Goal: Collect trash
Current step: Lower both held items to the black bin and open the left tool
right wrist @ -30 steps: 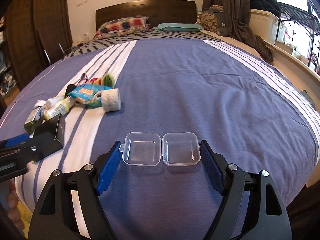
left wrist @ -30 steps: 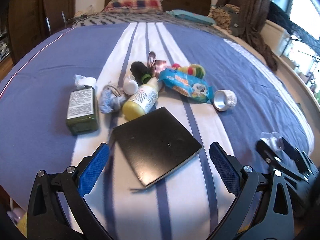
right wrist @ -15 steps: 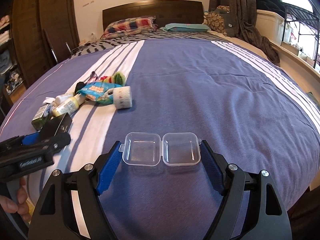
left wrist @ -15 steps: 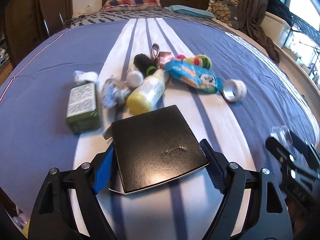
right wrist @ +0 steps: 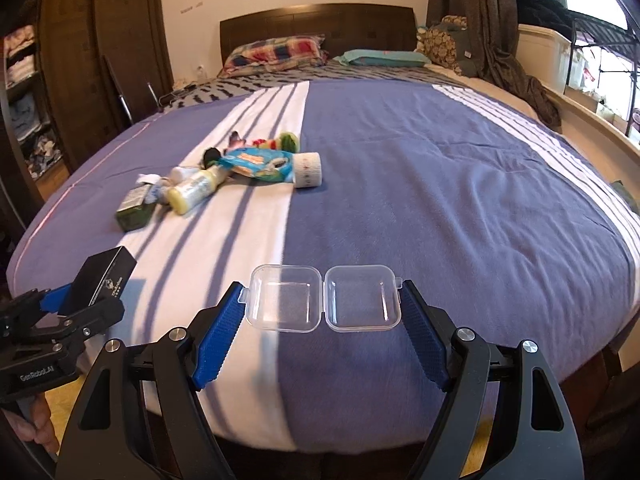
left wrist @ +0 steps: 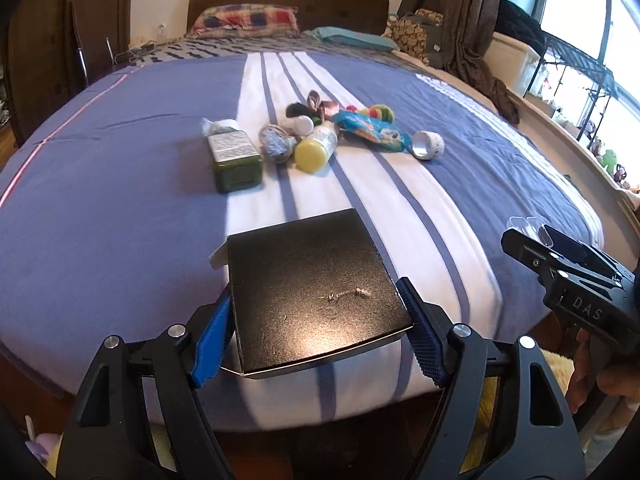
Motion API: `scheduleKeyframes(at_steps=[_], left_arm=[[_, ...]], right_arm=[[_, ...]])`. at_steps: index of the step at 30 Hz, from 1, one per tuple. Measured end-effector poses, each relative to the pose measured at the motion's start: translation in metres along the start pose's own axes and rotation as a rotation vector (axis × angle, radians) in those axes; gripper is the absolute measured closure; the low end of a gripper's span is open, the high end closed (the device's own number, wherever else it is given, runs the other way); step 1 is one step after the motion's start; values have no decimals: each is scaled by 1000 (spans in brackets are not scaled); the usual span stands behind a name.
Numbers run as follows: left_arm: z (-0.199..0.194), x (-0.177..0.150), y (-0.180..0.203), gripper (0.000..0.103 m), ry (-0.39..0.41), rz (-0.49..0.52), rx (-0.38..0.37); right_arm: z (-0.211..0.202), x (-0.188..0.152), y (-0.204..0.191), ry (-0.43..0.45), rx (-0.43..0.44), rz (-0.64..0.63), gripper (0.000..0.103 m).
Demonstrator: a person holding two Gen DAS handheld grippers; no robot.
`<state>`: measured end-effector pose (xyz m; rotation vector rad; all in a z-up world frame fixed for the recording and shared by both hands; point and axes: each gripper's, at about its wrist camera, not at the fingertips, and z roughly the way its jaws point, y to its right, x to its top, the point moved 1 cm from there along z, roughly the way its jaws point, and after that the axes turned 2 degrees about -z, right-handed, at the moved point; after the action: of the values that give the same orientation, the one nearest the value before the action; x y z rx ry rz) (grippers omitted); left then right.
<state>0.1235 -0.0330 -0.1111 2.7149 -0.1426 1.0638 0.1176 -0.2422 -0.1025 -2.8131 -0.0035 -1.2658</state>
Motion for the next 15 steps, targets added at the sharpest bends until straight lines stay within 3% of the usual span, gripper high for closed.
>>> scheduleKeyframes(at_steps=[7, 15], left_arm=[[-48, -35, -6, 30, 47, -23, -14], [-68, -78, -14, 30, 21, -37, 12]], right_arm=[[-37, -27, -23, 5, 10, -40, 25], [-53, -60, -37, -41, 50, -70, 25]])
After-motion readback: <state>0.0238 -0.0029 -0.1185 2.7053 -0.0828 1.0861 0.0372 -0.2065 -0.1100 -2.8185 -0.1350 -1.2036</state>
